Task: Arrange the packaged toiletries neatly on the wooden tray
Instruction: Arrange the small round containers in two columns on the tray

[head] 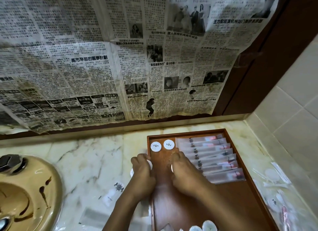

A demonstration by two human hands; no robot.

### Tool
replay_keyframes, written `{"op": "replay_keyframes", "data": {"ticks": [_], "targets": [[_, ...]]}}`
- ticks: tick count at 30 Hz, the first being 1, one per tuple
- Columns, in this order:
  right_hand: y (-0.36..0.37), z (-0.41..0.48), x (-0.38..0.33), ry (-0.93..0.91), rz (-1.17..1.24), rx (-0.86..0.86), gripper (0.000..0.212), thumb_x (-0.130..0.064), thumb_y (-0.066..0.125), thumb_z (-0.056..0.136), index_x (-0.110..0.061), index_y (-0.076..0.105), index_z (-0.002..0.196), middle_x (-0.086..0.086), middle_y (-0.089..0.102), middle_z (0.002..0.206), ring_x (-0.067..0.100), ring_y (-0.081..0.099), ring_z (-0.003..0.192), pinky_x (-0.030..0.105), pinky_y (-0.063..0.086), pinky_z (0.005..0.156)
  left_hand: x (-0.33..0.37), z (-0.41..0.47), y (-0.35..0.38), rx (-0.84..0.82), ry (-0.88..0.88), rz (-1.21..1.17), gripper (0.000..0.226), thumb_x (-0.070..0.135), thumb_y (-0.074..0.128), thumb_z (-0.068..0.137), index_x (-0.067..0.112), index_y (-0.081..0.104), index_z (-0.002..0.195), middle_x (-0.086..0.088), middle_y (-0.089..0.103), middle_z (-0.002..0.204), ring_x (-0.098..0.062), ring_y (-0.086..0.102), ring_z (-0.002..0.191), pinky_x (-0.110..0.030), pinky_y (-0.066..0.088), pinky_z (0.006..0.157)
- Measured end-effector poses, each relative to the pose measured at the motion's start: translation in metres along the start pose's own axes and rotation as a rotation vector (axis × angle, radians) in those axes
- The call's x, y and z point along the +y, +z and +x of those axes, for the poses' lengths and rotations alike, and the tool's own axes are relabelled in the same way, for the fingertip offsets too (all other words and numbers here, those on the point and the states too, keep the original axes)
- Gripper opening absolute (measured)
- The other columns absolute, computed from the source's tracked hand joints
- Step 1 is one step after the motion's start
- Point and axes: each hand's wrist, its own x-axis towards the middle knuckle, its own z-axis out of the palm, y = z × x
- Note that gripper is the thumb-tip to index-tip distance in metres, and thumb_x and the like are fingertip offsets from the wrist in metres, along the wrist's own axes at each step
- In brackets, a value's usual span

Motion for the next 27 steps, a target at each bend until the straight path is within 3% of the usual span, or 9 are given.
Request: {"op": "replay_keyframes", "data": {"ticks": [2, 4, 7, 10, 13, 17, 20, 23, 27], "targets": [[0.015, -0.002, 0.003, -0.089, -0.142, 0.083, 0.041, -0.001, 0.050, 0.091, -0.010, 0.050, 0.131, 0.010, 0.042, 0.134, 0.031, 0.044, 0.127, 0.041, 0.042, 0.101, -0.004, -0.007, 0.002, 0.047, 0.068, 0.011, 0.024, 0.016, 0.049, 0.092, 0.022, 0.040, 0.114, -0.002, 0.032, 0.118, -0.001, 0.045, 0.105, -0.016, 0.042, 0.094], [0.028, 0.000, 0.005, -0.181, -0.291, 0.150, 0.030, -0.008, 0.056, 0.089, -0.015, 0.062, 0.118, 0.009, 0.051, 0.122, 0.031, 0.047, 0.120, 0.041, 0.044, 0.096, -0.007, -0.010, 0.006, 0.071, 0.120, 0.084, 0.032, 0.026, 0.041, 0.094, 0.017, 0.048, 0.124, 0.001, 0.032, 0.118, -0.004, 0.046, 0.105, -0.007, 0.037, 0.091], [0.036, 0.001, 0.008, -0.148, -0.356, 0.256, 0.026, -0.019, 0.071, 0.076, -0.022, 0.069, 0.102, 0.003, 0.059, 0.103, 0.028, 0.054, 0.103, 0.039, 0.047, 0.080, -0.016, -0.008, 0.010, 0.143, 0.178, 0.274, 0.054, 0.024, 0.044, 0.086, 0.016, 0.055, 0.139, -0.001, 0.042, 0.118, -0.021, 0.046, 0.109, -0.029, 0.041, 0.094], [0.039, -0.009, 0.010, -0.096, -0.345, 0.392, 0.025, -0.014, 0.059, 0.079, -0.024, 0.072, 0.098, 0.001, 0.059, 0.096, 0.027, 0.052, 0.093, 0.041, 0.044, 0.073, -0.017, -0.009, 0.012, 0.141, 0.156, 0.435, 0.063, 0.021, 0.057, 0.090, 0.029, 0.042, 0.151, 0.004, 0.048, 0.127, -0.022, 0.042, 0.120, -0.035, 0.032, 0.096], [0.044, -0.026, 0.012, -0.020, -0.337, 0.433, 0.036, -0.016, 0.040, 0.081, -0.025, 0.074, 0.087, 0.001, 0.057, 0.086, 0.028, 0.049, 0.085, 0.043, 0.038, 0.069, -0.011, -0.014, 0.014, 0.178, 0.162, 0.448, 0.054, 0.032, 0.063, 0.089, 0.031, 0.046, 0.140, 0.013, 0.052, 0.130, -0.017, 0.038, 0.124, -0.033, 0.024, 0.093], [0.062, -0.036, 0.015, -0.006, -0.355, 0.376, 0.028, -0.024, 0.051, 0.082, -0.029, 0.072, 0.099, 0.002, 0.057, 0.084, 0.028, 0.048, 0.082, 0.042, 0.028, 0.068, 0.001, -0.014, 0.018, 0.166, 0.212, 0.655, 0.031, 0.039, 0.055, 0.090, 0.034, 0.056, 0.120, 0.017, 0.055, 0.128, -0.017, 0.040, 0.124, -0.036, 0.024, 0.091], [0.066, -0.028, 0.016, 0.000, -0.386, 0.386, 0.021, -0.025, 0.054, 0.082, -0.026, 0.073, 0.092, 0.004, 0.057, 0.083, 0.029, 0.047, 0.082, 0.043, 0.030, 0.069, 0.001, -0.009, 0.023, 0.157, 0.214, 0.717, 0.034, 0.043, 0.056, 0.089, 0.033, 0.060, 0.121, 0.014, 0.054, 0.130, -0.021, 0.040, 0.123, -0.039, 0.024, 0.090], [0.064, -0.019, 0.014, 0.030, -0.403, 0.361, 0.036, -0.018, 0.037, 0.080, -0.022, 0.073, 0.079, 0.006, 0.056, 0.077, 0.030, 0.046, 0.079, 0.043, 0.030, 0.069, -0.003, -0.003, 0.025, 0.150, 0.208, 0.743, 0.039, 0.048, 0.059, 0.089, 0.031, 0.062, 0.124, 0.007, 0.050, 0.134, -0.024, 0.038, 0.123, -0.040, 0.029, 0.093], [0.055, -0.017, 0.010, 0.056, -0.434, 0.319, 0.033, -0.016, 0.040, 0.078, -0.020, 0.072, 0.079, 0.007, 0.057, 0.078, 0.030, 0.045, 0.080, 0.043, 0.030, 0.070, -0.006, -0.010, 0.027, 0.232, 0.226, 0.788, 0.033, 0.044, 0.065, 0.078, 0.027, 0.068, 0.107, 0.000, 0.057, 0.123, -0.027, 0.045, 0.111, -0.042, 0.030, 0.083]]}}
